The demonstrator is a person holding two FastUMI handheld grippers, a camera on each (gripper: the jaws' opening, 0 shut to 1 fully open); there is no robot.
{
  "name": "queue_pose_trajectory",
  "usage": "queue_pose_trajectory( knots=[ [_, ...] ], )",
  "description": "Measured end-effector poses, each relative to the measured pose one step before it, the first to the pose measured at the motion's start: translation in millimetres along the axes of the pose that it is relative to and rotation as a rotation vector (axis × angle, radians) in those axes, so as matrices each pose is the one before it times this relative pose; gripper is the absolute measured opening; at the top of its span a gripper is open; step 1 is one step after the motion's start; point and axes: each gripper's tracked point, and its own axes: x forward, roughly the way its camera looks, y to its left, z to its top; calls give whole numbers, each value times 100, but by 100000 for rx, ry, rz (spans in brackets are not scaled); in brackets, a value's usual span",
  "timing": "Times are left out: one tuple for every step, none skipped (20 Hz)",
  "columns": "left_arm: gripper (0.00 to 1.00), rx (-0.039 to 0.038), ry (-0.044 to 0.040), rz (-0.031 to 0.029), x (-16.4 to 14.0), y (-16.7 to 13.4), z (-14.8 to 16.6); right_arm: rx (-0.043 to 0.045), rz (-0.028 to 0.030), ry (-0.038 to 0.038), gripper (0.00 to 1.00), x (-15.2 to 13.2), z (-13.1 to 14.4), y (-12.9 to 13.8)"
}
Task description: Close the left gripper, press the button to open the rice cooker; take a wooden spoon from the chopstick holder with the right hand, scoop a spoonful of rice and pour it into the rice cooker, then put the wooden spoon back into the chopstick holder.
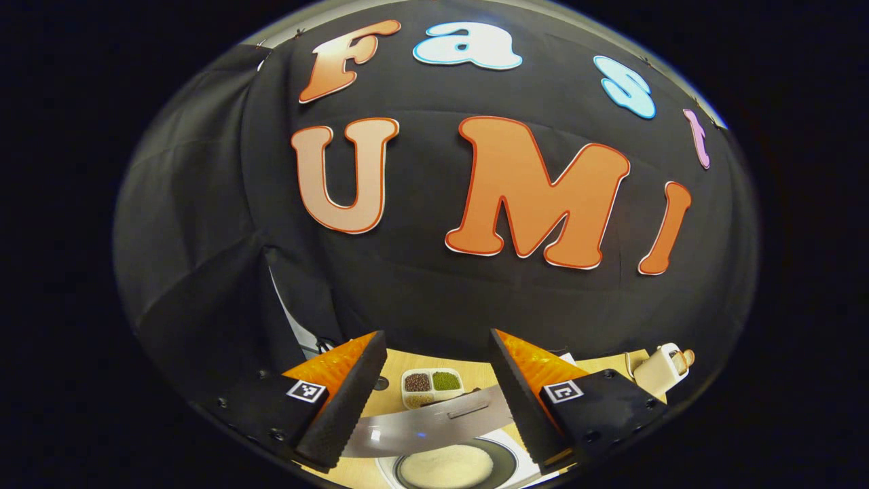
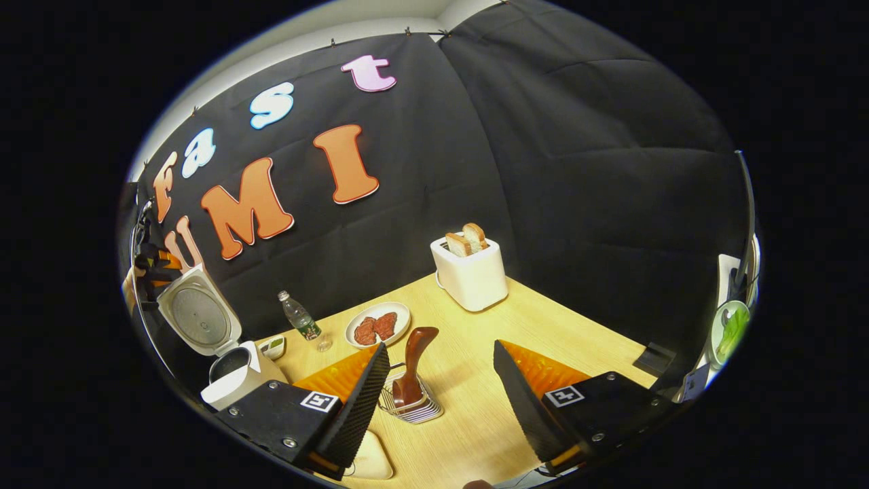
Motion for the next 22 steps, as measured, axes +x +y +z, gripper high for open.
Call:
queue_pose_trajectory(
  knots=[
    [100, 446, 618, 430, 70, 144, -256, -386, -308, -863, 95, -120, 461, -62],
    [100, -83, 870, -10, -75, 107, -367, -224, -769, -910, 95, -65, 593, -20],
    [100, -803, 1123, -813, 99, -101, -568, -395, -513, -947, 95, -78, 635, 51],
    [100, -927, 1655, -558, -54, -117, -582, -831, -299, -851, 95, -135, 672, 172],
    [100, -1065, 78, -353, 102, 67, -328, -1467, 117, -1146, 95, -249, 747, 244],
    [100, -1156, -1314, -62, -98, -24, 118, -2417, 187, -1501, 95, -287, 981, 183],
    [100, -695, 912, -211, -201, 70, -86, -2786, 43, -1349, 95, -342, 1029, 165],
    [100, -1185, 195, -631, -277, -152, 12, -2816, -71, -1374, 95, -322, 1168, 130],
    [100, 122, 1216, -550, -75, -206, -322, -2907, 178, -1619, 95, -480, 1391, 161],
    [100, 357, 1274, -798, -476, -181, -362, -2231, 211, -1040, 95, -383, 1192, 179],
    [100, 321, 1198, -899, -223, -202, -311, -2486, 326, -1177, 95, -400, 1360, 237],
    [100, -203, 774, -846, -379, -96, -194, -1873, 34, -1199, 95, -378, 1226, 205],
    [100, -245, 470, -613, -396, -224, -263, -1488, 677, -1347, 95, -469, 1245, 330],
    [100, -60, 158, -515, -409, -199, -320, -1020, 1094, -1509, 95, -524, 1217, 335],
    [100, -13, 663, -760, -481, -375, -662, -667, 1279, -1501, 95, -475, 1062, 417],
    [100, 580, 1171, -898, -509, -397, -668, -316, 1530, -1244, 95, -426, 733, 529],
    [100, 732, 1328, -1152, -655, -456, -822, 453, 1957, -709, 95, -445, 508, 671],
    [100, 860, 1938, -1343, -560, -542, -925, 831, 2591, -505, 95, -473, 326, 739],
    [100, 410, 1183, -798, -551, -403, -789, 734, 2151, -148, 95, -418, 74, 661],
    [100, 81, 1175, -506, -501, -347, -902, 330, 1907, 411, 95, -266, -84, 486],
    [100, 169, 1262, -221, -538, -473, -1277, -282, 1551, 768, 95, -259, -248, 390],
    [100, 1473, 1333, -616, -363, -570, -1150, -697, 1079, 508, 95, -84, -159, 127]
  ],
)
